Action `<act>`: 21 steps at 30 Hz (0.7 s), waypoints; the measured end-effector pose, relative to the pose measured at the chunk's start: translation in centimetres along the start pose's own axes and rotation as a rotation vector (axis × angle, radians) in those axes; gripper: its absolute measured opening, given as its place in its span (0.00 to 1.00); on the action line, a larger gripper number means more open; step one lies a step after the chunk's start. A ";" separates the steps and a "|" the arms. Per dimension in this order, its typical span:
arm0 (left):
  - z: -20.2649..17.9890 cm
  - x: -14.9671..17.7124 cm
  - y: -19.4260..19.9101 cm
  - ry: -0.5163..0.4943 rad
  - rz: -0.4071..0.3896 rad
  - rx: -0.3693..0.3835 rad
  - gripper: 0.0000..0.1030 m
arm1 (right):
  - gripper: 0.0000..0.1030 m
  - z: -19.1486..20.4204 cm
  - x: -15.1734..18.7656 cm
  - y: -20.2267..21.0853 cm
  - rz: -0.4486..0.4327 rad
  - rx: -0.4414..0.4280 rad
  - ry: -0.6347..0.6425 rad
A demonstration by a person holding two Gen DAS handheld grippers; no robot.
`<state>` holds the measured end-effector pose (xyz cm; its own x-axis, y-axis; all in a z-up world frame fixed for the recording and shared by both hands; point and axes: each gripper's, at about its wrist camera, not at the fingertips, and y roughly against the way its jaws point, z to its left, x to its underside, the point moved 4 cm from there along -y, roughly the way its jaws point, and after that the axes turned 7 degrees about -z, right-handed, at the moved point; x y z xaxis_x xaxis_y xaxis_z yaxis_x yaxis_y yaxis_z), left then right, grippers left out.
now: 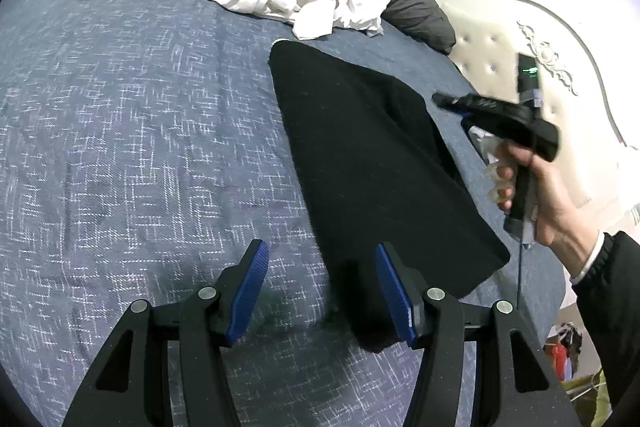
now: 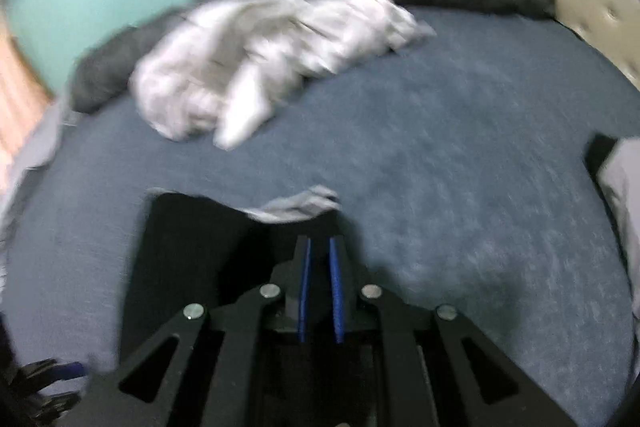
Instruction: Fold clothes
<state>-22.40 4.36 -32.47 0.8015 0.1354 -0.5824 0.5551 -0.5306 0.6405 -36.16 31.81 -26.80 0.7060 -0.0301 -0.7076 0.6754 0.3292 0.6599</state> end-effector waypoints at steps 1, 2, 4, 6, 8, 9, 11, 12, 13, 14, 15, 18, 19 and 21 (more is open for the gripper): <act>0.0 0.1 0.0 0.000 0.001 0.001 0.58 | 0.10 0.8 0.2 -0.3 0.019 -0.025 0.003; -0.1 0.1 -0.1 0.000 0.003 0.003 0.58 | 0.22 1.5 0.5 -0.8 0.051 -0.041 0.003; -0.3 0.2 0.0 -0.005 0.003 0.004 0.58 | 0.46 2.9 1.1 -1.9 0.114 -0.074 0.002; -0.4 0.2 0.1 -0.008 0.000 0.005 0.58 | 0.46 4.0 1.6 -2.7 0.160 -0.092 0.008; -0.4 0.1 0.3 -0.009 -0.006 0.007 0.58 | 0.22 4.0 2.1 -3.0 0.165 -0.072 0.022; -0.3 0.0 0.4 -0.009 -0.007 0.006 0.58 | 0.13 3.8 2.2 -3.1 0.165 -0.058 0.017; -0.2 0.0 0.4 -0.007 -0.007 0.007 0.58 | 0.06 2.2 1.8 -3.4 0.142 -0.026 -0.009; -0.2 -0.1 0.3 -0.005 -0.006 0.008 0.58 | 0.06 1.6 1.6 -3.5 0.134 -0.006 -0.024; -0.2 -0.1 0.3 -0.004 -0.005 0.008 0.58 | 0.06 1.1 1.5 -3.7 0.133 0.018 -0.035; -0.2 -0.1 0.3 -0.003 -0.006 0.009 0.58 | 0.06 0.7 1.5 -4.0 0.139 0.039 -0.034; -0.2 -0.2 0.3 -0.004 -0.007 0.009 0.58 | 0.06 0.4 1.4 -4.4 0.150 0.058 -0.026; -0.1 -0.4 0.5 -0.004 -0.017 0.009 0.58 | 0.07 0.5 1.1 -4.5 0.148 0.097 0.001; -0.1 -0.5 0.6 -0.003 -0.019 0.009 0.58 | 0.12 0.5 0.8 -4.2 0.141 0.119 0.017; -0.1 -0.5 0.6 -0.002 -0.018 0.009 0.58 | 0.13 0.9 0.2 -2.9 0.101 0.130 0.030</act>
<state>-22.47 4.10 -31.77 0.7913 0.1435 -0.5943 0.5671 -0.5356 0.6258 -37.83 29.96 -28.63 0.7665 0.0263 -0.6417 0.6243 0.2040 0.7540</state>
